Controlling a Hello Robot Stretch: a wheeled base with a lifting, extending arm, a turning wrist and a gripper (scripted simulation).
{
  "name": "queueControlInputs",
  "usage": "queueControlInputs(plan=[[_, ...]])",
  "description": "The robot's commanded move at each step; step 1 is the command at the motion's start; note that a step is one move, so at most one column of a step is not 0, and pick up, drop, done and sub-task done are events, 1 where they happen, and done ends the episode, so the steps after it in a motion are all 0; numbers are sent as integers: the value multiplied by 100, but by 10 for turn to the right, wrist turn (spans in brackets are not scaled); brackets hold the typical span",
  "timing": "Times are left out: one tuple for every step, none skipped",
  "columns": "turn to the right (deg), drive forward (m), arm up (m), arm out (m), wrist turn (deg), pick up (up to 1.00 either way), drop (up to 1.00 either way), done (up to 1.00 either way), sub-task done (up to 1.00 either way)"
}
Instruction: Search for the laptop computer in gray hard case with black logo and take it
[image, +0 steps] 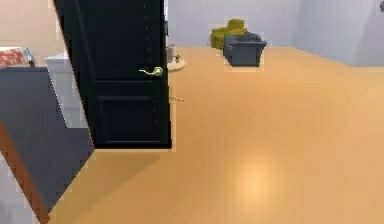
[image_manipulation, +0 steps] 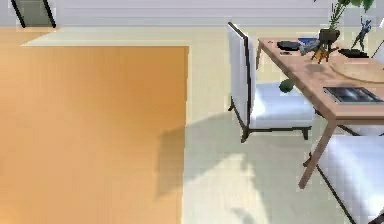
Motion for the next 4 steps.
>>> queueControlInputs(plan=[[450,0,0,0,0,0,0,0,0],[420,0,0,0,0,0,0,0,0],[0,100,0,0,0,0,0,0,0],[60,0,0,0,0,0,0,0,0]])
